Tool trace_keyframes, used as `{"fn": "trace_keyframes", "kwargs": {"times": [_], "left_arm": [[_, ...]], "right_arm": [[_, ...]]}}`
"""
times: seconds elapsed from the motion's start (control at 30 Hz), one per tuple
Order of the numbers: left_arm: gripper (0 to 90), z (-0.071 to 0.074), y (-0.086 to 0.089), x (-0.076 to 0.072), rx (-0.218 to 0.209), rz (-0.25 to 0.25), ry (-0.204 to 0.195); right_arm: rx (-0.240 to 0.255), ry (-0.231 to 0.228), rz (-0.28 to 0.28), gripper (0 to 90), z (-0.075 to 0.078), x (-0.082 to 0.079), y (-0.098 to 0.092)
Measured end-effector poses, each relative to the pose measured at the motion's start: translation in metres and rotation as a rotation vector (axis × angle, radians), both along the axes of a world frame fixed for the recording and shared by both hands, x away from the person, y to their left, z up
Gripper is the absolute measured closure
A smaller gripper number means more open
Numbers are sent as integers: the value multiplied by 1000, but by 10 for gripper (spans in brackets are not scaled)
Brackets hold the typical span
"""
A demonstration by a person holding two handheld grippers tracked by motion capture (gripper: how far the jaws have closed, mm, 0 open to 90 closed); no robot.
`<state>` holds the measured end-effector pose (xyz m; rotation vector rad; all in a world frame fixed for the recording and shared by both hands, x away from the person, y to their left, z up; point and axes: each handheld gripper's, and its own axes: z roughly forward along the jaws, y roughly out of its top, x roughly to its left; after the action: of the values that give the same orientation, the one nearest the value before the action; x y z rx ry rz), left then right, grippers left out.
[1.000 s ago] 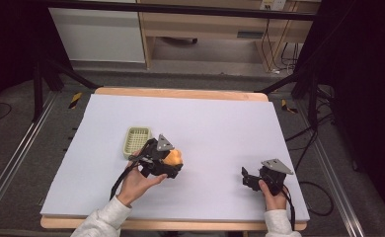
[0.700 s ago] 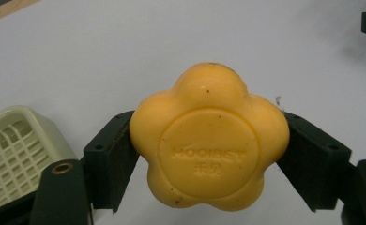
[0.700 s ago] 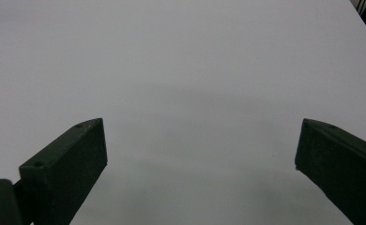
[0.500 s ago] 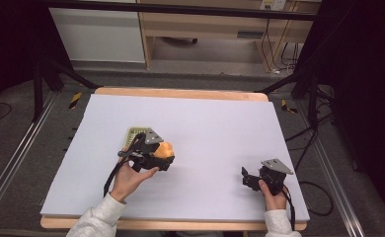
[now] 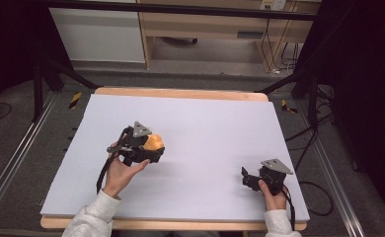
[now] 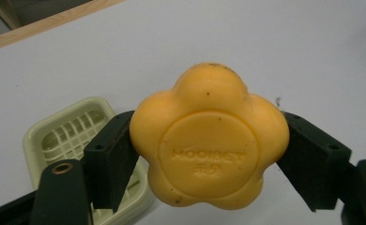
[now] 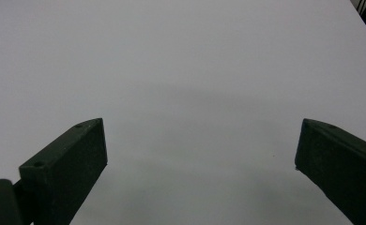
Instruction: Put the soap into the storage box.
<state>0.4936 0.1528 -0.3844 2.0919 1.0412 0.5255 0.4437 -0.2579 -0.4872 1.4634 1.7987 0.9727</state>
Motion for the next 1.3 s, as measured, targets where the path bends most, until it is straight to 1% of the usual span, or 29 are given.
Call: {"fn": "trace_keyframes", "kwargs": {"times": [0.1,0.13,0.33,0.6,0.97,1.07,1.3], "left_arm": [[247,1,5,3,-3,19,-1],[248,1,7,4,-11,31,-5],[248,0,15,11,5,60,-2],[248,-3,23,20,7,96,-6],[248,-7,31,31,24,127,6],[247,-8,33,33,25,136,2],[247,-13,37,39,30,154,19]], "right_arm": [[-1,-1,2,31,0,0,0],[0,-1,2,31,0,0,0],[6,4,3,31,0,1,0],[-2,4,3,31,0,1,0],[-13,5,8,31,0,1,1],[-9,8,7,31,0,1,1],[-9,8,7,31,0,1,1]]}}
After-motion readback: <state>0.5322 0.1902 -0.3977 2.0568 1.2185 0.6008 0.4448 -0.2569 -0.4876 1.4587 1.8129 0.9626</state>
